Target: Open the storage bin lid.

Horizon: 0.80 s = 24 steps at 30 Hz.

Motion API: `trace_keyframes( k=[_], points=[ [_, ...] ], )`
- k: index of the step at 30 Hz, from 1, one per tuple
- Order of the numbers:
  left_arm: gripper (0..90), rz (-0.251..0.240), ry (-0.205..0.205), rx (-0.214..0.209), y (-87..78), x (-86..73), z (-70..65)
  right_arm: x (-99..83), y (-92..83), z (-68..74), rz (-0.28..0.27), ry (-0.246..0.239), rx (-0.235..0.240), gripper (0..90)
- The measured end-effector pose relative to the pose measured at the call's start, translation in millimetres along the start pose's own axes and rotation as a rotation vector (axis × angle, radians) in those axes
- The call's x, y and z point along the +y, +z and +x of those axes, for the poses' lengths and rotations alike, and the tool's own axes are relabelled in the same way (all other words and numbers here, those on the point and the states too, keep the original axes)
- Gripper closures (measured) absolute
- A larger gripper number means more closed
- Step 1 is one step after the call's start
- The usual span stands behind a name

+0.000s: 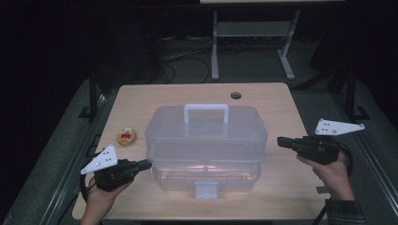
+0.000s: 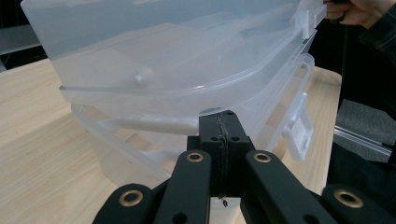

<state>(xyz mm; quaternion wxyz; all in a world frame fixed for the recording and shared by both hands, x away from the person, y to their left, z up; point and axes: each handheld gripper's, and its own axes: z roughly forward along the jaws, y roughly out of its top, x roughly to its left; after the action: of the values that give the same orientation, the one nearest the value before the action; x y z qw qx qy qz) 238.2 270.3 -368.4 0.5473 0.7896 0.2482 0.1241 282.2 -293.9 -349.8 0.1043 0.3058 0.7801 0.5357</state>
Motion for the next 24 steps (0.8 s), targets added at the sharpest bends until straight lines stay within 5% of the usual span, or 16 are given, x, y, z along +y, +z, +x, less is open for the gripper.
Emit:
trace_keyframes(
  k=[11, 24],
  points=[
    [90.0, -0.002, 0.003, 0.0, -0.1, 1.1, 0.5, -27.5, 11.9, 12.9, 0.027, 0.024, 0.043, 89.9],
    [90.0, -0.001, 0.005, -0.001, -0.1, 1.0, 0.6, -33.2, 24.0, 36.9, 0.025, 0.011, 0.109, 89.9]
  ],
)
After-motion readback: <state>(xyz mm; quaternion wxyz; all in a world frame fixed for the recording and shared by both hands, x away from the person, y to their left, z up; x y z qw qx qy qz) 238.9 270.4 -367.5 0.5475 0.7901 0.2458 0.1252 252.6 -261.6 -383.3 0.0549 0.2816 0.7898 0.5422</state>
